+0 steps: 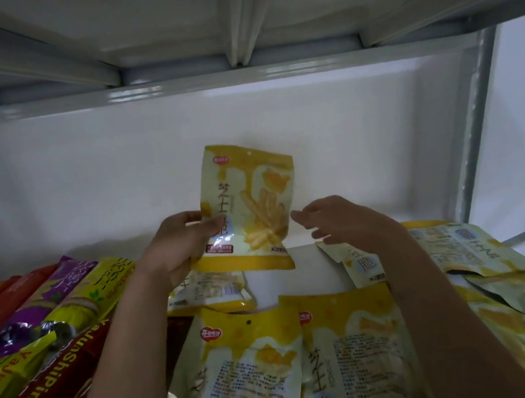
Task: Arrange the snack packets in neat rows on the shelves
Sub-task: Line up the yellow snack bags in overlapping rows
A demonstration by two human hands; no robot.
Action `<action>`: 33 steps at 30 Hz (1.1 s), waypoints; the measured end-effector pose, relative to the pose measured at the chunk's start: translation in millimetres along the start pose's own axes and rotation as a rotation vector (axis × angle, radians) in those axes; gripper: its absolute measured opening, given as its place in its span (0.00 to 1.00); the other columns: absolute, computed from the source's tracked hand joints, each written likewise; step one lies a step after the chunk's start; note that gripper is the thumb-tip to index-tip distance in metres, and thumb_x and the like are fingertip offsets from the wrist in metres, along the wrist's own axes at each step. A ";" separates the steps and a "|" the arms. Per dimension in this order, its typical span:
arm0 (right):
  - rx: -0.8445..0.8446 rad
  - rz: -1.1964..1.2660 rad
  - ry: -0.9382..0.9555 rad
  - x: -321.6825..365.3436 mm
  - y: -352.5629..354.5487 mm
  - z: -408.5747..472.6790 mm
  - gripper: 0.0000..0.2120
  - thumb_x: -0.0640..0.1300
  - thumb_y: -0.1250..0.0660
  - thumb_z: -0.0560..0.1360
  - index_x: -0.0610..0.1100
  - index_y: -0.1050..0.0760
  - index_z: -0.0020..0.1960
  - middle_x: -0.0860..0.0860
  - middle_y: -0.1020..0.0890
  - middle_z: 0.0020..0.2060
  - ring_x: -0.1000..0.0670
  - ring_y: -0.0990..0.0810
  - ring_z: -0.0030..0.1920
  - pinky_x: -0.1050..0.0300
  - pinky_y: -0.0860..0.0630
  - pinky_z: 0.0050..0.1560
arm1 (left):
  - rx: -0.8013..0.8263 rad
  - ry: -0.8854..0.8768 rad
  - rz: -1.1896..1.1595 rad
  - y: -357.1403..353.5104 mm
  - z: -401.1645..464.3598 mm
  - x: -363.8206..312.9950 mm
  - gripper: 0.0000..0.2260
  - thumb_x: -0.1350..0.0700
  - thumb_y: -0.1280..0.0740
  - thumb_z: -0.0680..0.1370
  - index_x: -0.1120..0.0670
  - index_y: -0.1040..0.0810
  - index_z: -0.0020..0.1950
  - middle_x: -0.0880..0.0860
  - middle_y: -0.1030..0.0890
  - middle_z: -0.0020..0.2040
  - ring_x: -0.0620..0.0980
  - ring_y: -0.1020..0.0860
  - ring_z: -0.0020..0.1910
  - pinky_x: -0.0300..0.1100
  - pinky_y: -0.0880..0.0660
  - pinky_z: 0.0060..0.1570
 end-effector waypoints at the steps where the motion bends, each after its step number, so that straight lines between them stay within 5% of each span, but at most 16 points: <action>1: 0.029 0.081 0.027 5.1 1.0 -3.9 0.28 0.60 0.28 0.77 0.40 0.22 0.68 0.46 0.17 0.61 0.46 0.17 0.57 0.55 0.22 0.53 | 0.026 -0.022 -0.040 -1.6 -1.7 -6.1 0.15 0.61 0.25 0.78 0.62 0.20 0.63 0.59 0.13 0.55 0.55 0.13 0.51 0.46 0.16 0.48; 5: 0.145 0.278 0.186 26.5 2.7 -20.9 0.15 0.48 0.27 0.79 0.46 0.18 0.63 0.49 0.13 0.57 0.45 0.14 0.59 0.48 0.21 0.64 | 0.174 -0.079 -0.147 -12.5 -10.0 -25.7 0.13 0.62 0.31 0.81 0.61 0.20 0.66 0.59 0.14 0.59 0.58 0.14 0.58 0.54 0.17 0.59; 9: 0.026 0.314 0.257 36.4 8.5 -29.7 0.16 0.42 0.24 0.76 0.43 0.19 0.63 0.45 0.12 0.53 0.45 0.13 0.55 0.41 0.19 0.63 | 0.271 -0.062 -0.191 -20.2 -15.5 -27.7 0.12 0.61 0.33 0.82 0.59 0.20 0.65 0.57 0.13 0.59 0.55 0.14 0.58 0.48 0.16 0.55; 19: -0.052 0.338 0.333 45.4 18.2 -34.0 0.14 0.40 0.25 0.76 0.41 0.19 0.61 0.44 0.11 0.50 0.45 0.12 0.52 0.52 0.16 0.49 | 0.337 -0.063 -0.235 -26.9 -10.7 -23.8 0.22 0.53 0.29 0.74 0.63 0.19 0.63 0.61 0.14 0.58 0.55 0.14 0.56 0.45 0.16 0.54; 26: -0.089 0.310 0.387 50.0 17.9 -34.7 0.14 0.42 0.24 0.76 0.47 0.17 0.61 0.47 0.11 0.48 0.48 0.11 0.50 0.54 0.16 0.47 | 0.263 -0.128 -0.124 -28.2 -8.9 -28.8 0.19 0.55 0.26 0.73 0.62 0.17 0.61 0.59 0.14 0.59 0.56 0.16 0.61 0.53 0.26 0.71; 30: -0.026 0.337 0.384 48.1 19.1 -36.2 0.21 0.51 0.24 0.72 0.47 0.18 0.63 0.47 0.11 0.51 0.47 0.12 0.52 0.53 0.16 0.50 | 0.250 -0.110 -0.129 -28.3 -9.2 -29.2 0.19 0.53 0.27 0.74 0.63 0.16 0.60 0.61 0.14 0.58 0.57 0.15 0.61 0.53 0.24 0.69; 33: -0.039 0.362 0.343 43.3 19.4 -32.7 0.16 0.47 0.25 0.76 0.43 0.16 0.62 0.45 0.12 0.52 0.43 0.12 0.54 0.48 0.16 0.53 | 0.242 -0.096 -0.109 -33.5 -10.1 -30.1 0.15 0.55 0.28 0.79 0.63 0.17 0.61 0.60 0.13 0.57 0.57 0.15 0.59 0.49 0.20 0.64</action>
Point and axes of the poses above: each hand's wrist, its own z-axis towards the middle knuckle, its own y-axis out of the back of the hand, x = y × z, the point moved 1 cm from there along z, towards the middle knuckle
